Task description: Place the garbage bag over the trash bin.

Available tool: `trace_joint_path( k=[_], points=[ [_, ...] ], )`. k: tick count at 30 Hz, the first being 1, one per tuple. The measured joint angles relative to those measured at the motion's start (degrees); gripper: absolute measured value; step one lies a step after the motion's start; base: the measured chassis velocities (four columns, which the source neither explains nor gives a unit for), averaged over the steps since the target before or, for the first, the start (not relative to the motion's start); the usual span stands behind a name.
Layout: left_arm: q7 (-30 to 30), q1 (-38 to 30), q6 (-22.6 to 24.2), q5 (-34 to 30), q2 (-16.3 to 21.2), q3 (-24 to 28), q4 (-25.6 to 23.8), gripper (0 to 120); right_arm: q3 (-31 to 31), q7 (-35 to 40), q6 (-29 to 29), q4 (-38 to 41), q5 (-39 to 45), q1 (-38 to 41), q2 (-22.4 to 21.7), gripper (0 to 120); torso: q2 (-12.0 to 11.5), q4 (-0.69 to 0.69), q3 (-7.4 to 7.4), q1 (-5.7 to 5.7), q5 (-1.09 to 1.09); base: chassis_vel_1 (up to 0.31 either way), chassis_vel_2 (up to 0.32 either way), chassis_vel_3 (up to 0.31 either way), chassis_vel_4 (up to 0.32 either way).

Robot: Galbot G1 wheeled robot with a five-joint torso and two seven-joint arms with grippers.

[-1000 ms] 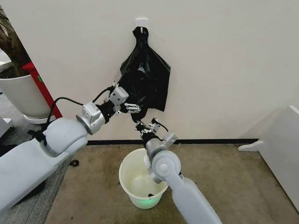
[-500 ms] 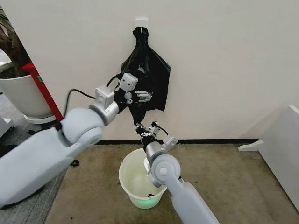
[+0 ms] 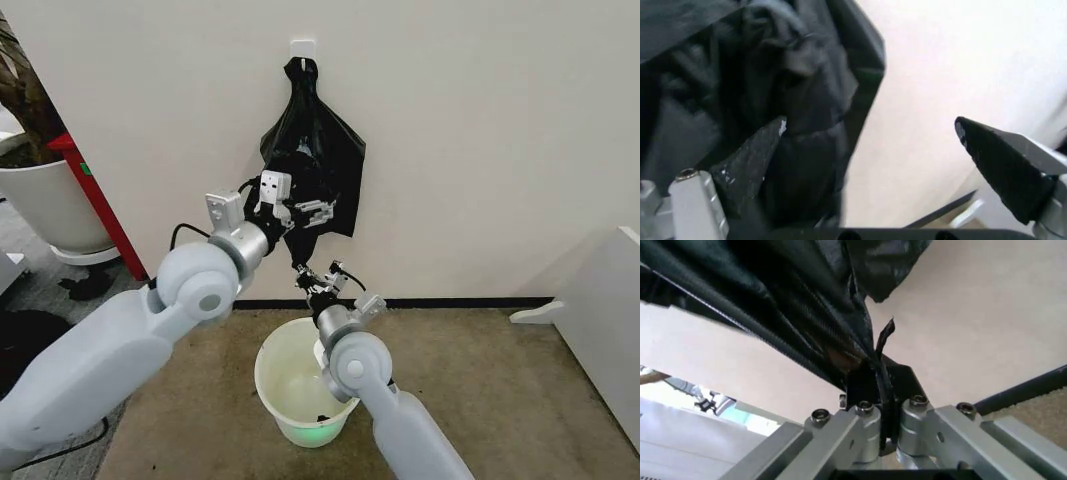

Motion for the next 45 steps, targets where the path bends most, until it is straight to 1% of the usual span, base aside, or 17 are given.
trace_joint_path(
  k=[6, 12, 16, 17, 20, 23, 26, 38, 45],
  points=[
    [-0.62, -1.41, -0.51, -1.68, -1.37, 0.21, -0.24, 100, 0.25, -0.5, -0.02, -0.33, -0.78, -0.77, -0.1, 0, 0.0, 0.0, 0.0, 0.0, 0.0, 0.0, 0.0, 0.0, 0.0],
    [-2.05, -2.55, -0.76, -1.48, -2.25, 1.06, 0.13, 100, 0.68, -0.57, -0.02, -0.35, -0.82, -1.04, -0.18, 0, 0.0, -0.01, 0.0, 0.0, -0.01, 0.0, 0.0, 0.0, 0.0],
    [-2.85, -1.0, -0.76, -1.59, -0.43, 0.09, -3.24, 100, 1.16, -0.57, -0.02, -0.31, -0.82, -1.24, -0.15, 0, 0.0, 0.0, 0.0, 0.0, -0.01, 0.0, 0.0, 0.0, 0.0],
    [-2.85, -1.0, -0.76, -1.59, -0.43, 0.09, -3.24, 100, 1.16, -0.57, -0.02, -0.31, -0.82, -1.24, -0.15, 0, 0.0, 0.0, 0.0, 0.0, -0.01, 0.0, 0.0, 0.0, 0.0],
    [-2.92, 1.13, -0.74, -1.54, 1.41, -1.51, -5.37, 100, 1.27, -0.57, -0.02, -0.3, -0.79, -1.17, -0.15, 0, 0.0, 0.01, 0.0, 0.0, -0.01, 0.0, 0.0, 0.0, 0.0],
    [-3.06, 3.02, -0.73, -1.44, 2.54, -2.9, -6.07, 100, 1.27, -0.57, -0.02, -0.29, -0.77, -0.94, -0.11, 0, 0.0, 0.02, 0.0, 0.0, -0.01, 0.0, 0.0, 0.0, 0.0],
    [-3.07, 3.48, -0.83, -1.42, 2.46, -3.22, -5.59, 100, 1.08, -0.57, -0.02, -0.3, -0.79, -0.91, 0.0, 0, 0.0, 0.01, 0.0, 0.0, -0.02, 0.0, 0.0, 0.0, 0.0],
    [-3.38, 1.49, -1.57, -1.33, -1.04, -2.5, -1.08, 100, 0.37, -0.66, 0.02, 0.13, -1.81, -1.75, 0.57, 0, 0.0, 0.0, 0.0, 0.0, -0.01, 0.0, 0.0, 0.0, 0.0],
    [-4.25, 0.32, -1.98, -1.45, -2.0, -2.13, -0.72, 100, 0.5, -0.94, 0.05, 0.12, -2.4, -2.33, 0.59, 0, 0.0, 0.0, 0.0, 0.0, 0.0, 0.0, 0.0, 0.0, 0.0]
  ],
)
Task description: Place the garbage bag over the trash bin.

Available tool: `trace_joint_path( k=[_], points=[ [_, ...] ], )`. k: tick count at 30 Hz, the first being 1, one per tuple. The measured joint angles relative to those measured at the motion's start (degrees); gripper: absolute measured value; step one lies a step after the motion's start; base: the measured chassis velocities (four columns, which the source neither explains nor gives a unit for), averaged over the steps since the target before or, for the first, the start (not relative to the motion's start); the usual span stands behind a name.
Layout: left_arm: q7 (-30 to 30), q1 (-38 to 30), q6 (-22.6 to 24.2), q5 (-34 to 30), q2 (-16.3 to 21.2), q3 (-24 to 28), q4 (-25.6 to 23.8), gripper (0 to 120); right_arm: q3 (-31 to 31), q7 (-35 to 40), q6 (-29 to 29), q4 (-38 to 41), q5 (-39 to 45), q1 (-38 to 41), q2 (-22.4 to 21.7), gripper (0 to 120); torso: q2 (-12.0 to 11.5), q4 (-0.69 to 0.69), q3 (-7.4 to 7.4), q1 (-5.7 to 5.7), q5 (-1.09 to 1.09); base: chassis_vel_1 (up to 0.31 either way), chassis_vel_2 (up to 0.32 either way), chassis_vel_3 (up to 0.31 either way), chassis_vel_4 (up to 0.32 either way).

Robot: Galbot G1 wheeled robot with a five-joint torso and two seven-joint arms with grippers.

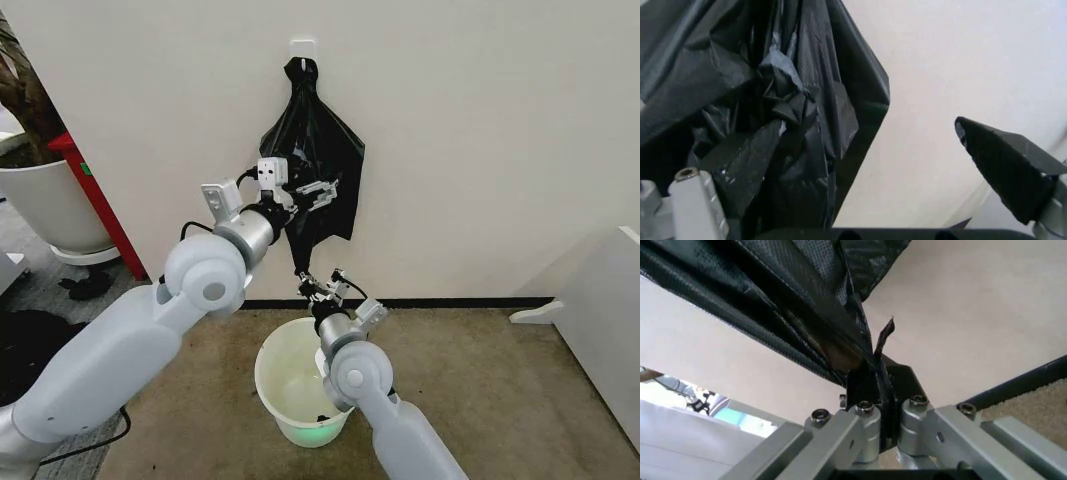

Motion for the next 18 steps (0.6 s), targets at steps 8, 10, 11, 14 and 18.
trace_joint_path(
  k=[8, 10, 11, 14, 18],
  points=[
    [0.05, -2.39, -0.17, 0.19, -1.18, 0.08, 1.93, 100, 0.0, -0.14, 0.03, 0.3, -0.45, -0.09, 0.03, 0, 0.0, 0.0, 0.0, 0.0, -0.01, 0.0, 0.0, 0.0, 0.0],
    [0.04, -2.62, -0.17, 0.2, -1.34, 0.13, 2.09, 100, -0.05, -0.16, 0.03, 0.34, -0.52, -0.11, 0.04, 0, 0.0, 0.0, 0.0, 0.0, -0.01, 0.0, 0.0, 0.0, 0.0],
    [-0.08, -3.16, -0.18, 0.25, -1.68, 0.21, 2.4, 100, -0.15, -0.25, 0.03, 0.37, -0.71, -0.14, 0.05, 0, 0.0, 0.0, 0.0, 0.0, -0.01, 0.0, 0.0, 0.0, 0.0],
    [-0.39, -3.92, -0.4, 0.29, -2.0, 0.33, 2.58, 98, -0.13, -0.38, 0.05, 0.37, -1.03, -0.29, -0.01, 0, 0.0, -0.01, 0.0, 0.0, 0.0, 0.0, 0.0, 0.0, 0.0],
    [-0.59, -3.84, -0.9, 0.34, -1.62, 0.38, 2.2, 88, 0.09, -0.44, 0.07, 0.37, -1.05, -0.4, -0.11, 0, 0.0, 0.0, 0.0, 0.0, -0.01, 0.0, 0.0, 0.0, 0.0]
  ],
)
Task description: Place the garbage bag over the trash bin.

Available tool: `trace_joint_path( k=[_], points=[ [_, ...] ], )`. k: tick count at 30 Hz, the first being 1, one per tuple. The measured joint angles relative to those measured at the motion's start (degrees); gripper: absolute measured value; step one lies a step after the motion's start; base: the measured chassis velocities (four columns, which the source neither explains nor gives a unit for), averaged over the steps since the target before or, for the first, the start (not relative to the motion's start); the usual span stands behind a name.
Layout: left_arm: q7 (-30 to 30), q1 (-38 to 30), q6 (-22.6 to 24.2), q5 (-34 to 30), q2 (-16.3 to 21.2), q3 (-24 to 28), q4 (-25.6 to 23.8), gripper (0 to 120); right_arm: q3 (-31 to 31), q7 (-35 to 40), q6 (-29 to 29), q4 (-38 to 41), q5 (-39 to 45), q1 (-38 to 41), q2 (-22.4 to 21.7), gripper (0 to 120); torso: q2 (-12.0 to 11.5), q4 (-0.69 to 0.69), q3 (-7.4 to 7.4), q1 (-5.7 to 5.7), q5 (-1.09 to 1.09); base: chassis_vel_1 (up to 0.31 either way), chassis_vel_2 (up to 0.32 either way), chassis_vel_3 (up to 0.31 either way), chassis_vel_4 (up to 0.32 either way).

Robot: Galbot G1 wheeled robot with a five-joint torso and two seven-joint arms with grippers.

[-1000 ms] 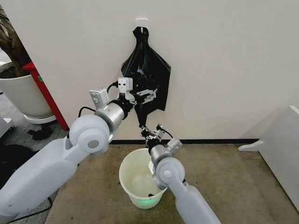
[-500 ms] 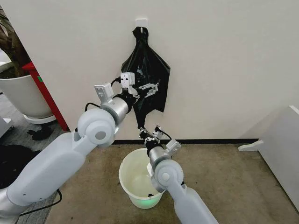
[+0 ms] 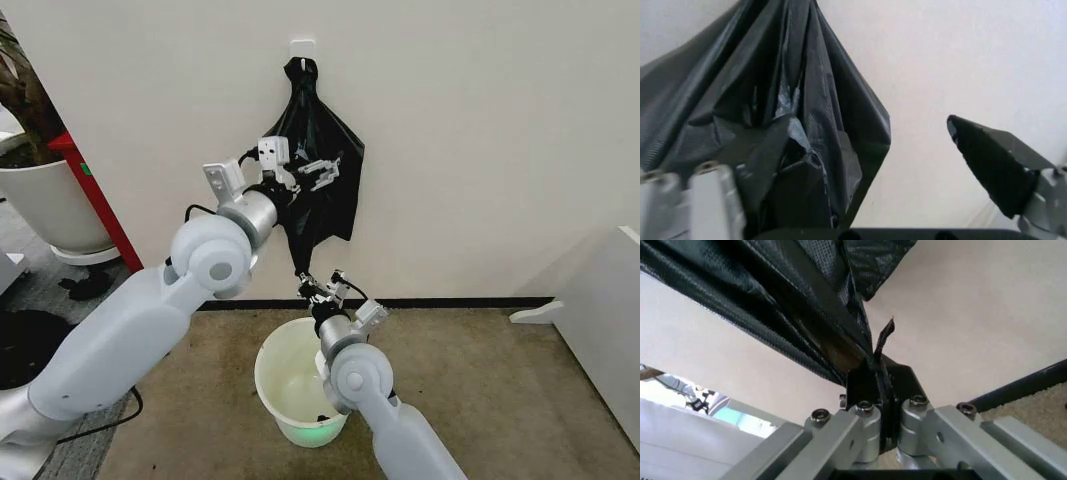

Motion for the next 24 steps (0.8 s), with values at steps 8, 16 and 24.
trace_joint_path(
  k=[8, 16, 24],
  points=[
    [-0.1, 0.54, -0.72, 0.13, 0.85, -0.24, -0.03, 59, 0.06, -0.25, 0.05, -0.27, -0.28, -0.1, 0.36, 0, 0.0, 0.0, 0.0, 0.0, 0.0, 0.0, 0.0, 0.0, 0.0],
    [-1.43, 4.47, 0.31, 0.01, 2.56, -1.26, -3.02, 51, 0.12, -1.41, 0.14, 0.63, -2.61, -0.55, 0.02, 0, 0.0, 0.0, 0.0, 0.0, -0.01, 0.0, 0.0, 0.0, 0.0],
    [0.49, 6.26, 0.34, 0.58, 4.14, -2.39, -4.33, 80, -0.06, -2.36, 0.15, 2.25, -6.19, -0.64, -0.36, 0, 0.0, 0.0, 0.0, 0.0, 0.0, 0.0, 0.0, 0.0, 0.0]
  ],
)
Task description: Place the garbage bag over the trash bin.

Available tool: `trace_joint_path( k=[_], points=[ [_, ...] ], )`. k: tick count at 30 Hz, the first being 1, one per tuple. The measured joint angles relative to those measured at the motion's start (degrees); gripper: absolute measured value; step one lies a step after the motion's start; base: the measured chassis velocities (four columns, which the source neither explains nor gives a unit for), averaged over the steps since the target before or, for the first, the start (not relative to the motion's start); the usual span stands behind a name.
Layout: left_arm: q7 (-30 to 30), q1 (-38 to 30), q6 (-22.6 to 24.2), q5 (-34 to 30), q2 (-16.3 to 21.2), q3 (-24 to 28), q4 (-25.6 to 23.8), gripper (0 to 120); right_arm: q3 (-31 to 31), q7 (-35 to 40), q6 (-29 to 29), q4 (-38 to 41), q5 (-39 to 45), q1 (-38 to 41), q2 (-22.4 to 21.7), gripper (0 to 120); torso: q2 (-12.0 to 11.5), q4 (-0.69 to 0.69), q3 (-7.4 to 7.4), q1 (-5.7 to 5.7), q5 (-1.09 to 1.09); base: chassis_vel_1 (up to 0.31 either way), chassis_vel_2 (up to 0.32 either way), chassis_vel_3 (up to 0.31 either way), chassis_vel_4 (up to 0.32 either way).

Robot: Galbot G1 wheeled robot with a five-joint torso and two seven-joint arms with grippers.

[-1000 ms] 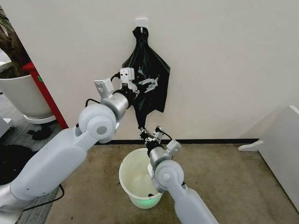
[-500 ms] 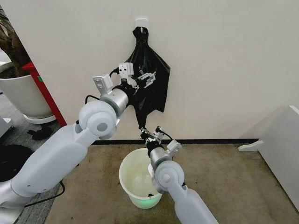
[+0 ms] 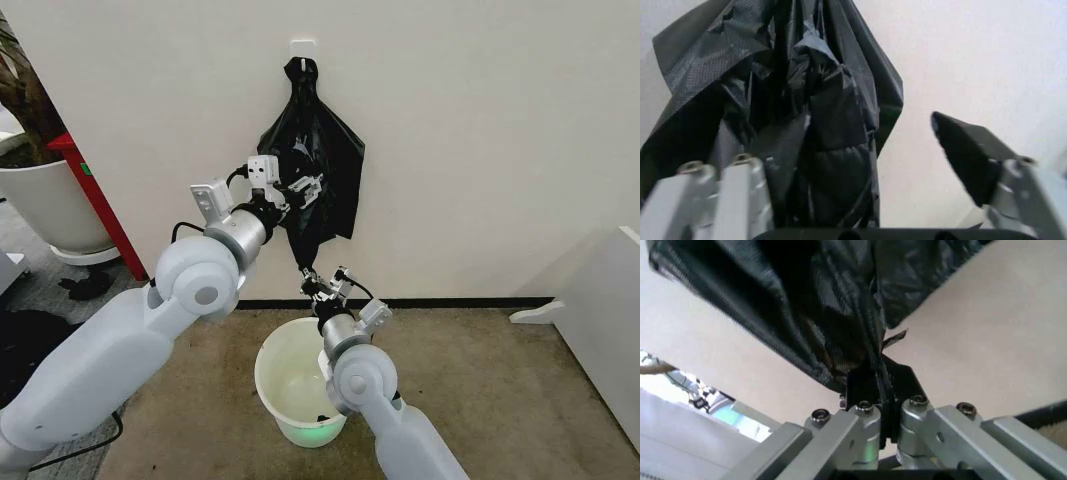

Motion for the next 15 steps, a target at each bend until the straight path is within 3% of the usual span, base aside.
trace_joint_path(
  k=[6, 15],
  points=[
    [-0.26, -0.84, 0.02, -0.03, -0.36, -0.05, 0.87, 99, -0.66, -0.62, -0.15, 0.26, -2.41, -0.14, -0.22, 0, 0.0, 0.0, 0.0, 0.0, 0.0, 0.0, 0.0, 0.0, 0.0],
    [-1.23, -5.04, 0.3, -0.44, -2.77, 1.81, 3.85, 100, -1.52, -0.98, -0.26, 0.27, -3.99, -0.25, -0.05, 0, 0.0, 0.0, 0.0, 0.0, 0.0, 0.0, 0.0, 0.0, 0.0]
  ],
)
